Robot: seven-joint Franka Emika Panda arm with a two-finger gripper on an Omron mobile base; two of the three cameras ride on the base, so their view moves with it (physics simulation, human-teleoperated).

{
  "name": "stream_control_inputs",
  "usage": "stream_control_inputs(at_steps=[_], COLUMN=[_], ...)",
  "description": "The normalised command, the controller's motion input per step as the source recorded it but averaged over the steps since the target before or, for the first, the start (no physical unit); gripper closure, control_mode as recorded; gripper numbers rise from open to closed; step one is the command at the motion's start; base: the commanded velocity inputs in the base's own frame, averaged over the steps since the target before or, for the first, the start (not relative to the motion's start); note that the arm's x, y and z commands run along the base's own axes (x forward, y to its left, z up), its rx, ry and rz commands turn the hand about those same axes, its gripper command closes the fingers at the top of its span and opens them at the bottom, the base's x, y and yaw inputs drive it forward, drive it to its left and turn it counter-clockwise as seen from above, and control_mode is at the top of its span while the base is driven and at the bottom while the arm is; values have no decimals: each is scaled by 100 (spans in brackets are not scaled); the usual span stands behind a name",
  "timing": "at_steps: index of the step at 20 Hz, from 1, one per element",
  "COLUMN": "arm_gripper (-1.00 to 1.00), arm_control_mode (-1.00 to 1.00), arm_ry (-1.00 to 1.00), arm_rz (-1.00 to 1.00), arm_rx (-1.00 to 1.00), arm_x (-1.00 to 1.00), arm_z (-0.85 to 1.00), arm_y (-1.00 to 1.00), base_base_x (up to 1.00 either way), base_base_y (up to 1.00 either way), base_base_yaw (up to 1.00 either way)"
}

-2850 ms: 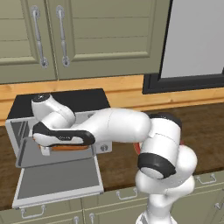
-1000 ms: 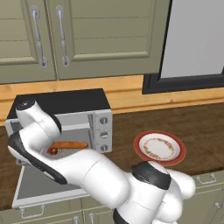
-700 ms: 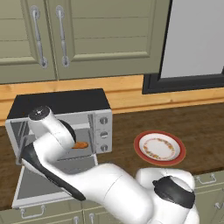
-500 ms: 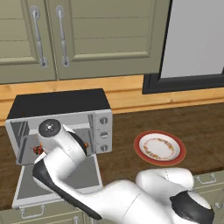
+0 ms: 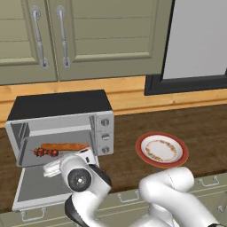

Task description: Pick up the kebab skewer and baguette bread, and place them inside the toaster oven. Close the toaster oven door and start by setting the timer.

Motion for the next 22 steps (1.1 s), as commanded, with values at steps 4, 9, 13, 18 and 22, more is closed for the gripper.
stream_control_inputs(at_steps=[4,9,13,18,22], arm_gripper=[-100,-100,-100,-100,-100], arm_control_mode=[-100,-100,-100,-100,-100], arm_ry=[-28,-2,5,0,0], arm_rz=[-25,-3,1,0,0], arm_rx=[45,8,0,0,0], arm_x=[-26,-16,-2,0,0], arm_z=[1,5,-1,-16,-5], arm_y=[1,8,24,10,9], base_base_x=[0,0,0,0,0], base_base_y=[0,0,0,0,0], base_base_yaw=[0,0,0,0,0])
